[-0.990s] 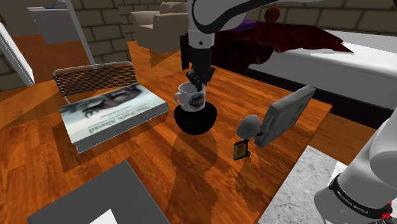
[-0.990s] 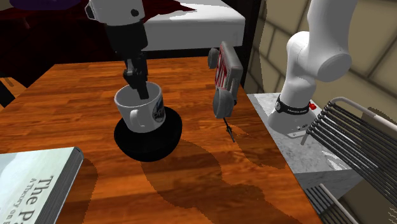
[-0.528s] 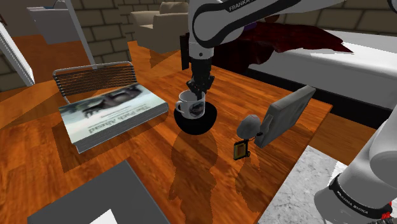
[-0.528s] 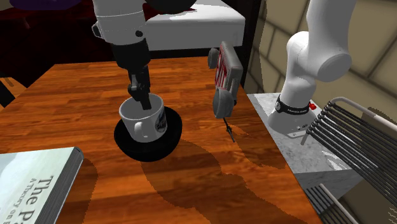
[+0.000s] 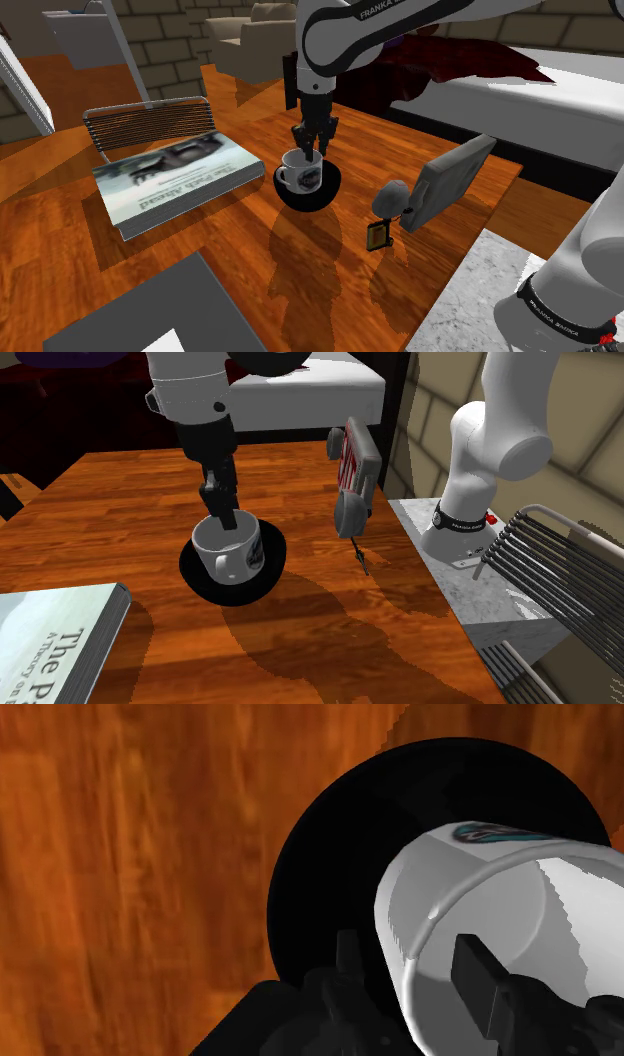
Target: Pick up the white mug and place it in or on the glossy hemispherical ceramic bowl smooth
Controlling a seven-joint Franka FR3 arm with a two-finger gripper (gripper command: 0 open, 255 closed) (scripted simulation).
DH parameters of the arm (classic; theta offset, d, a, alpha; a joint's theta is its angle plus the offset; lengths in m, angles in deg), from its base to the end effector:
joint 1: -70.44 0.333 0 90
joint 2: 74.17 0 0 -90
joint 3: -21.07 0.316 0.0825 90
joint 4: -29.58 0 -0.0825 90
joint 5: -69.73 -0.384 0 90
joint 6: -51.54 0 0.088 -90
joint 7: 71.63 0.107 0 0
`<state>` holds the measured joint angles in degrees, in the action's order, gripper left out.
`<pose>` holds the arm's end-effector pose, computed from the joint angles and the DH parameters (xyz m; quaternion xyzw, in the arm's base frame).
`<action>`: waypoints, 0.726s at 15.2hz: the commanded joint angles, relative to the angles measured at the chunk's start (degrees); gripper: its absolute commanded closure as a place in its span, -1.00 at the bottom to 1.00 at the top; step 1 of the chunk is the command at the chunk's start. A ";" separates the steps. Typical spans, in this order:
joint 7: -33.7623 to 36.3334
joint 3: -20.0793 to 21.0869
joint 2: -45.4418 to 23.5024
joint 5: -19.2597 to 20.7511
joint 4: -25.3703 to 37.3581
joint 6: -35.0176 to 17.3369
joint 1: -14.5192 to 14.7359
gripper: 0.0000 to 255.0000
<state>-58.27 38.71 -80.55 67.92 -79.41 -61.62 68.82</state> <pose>0.5608 0.1583 0.4406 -0.9992 -0.0161 0.0241 0.0260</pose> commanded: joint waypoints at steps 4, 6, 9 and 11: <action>0.00 0.00 0.00 0.00 0.01 0.00 0.00 -1.00; -0.08 -0.03 0.43 -0.11 1.44 1.85 -0.08 -1.00; -0.22 -0.12 1.22 -0.30 5.89 7.06 -0.25 -1.00; -0.22 -0.12 1.23 -0.31 5.88 7.06 -0.25 -1.00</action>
<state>-58.49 38.61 -79.30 67.61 -74.12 -55.19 68.59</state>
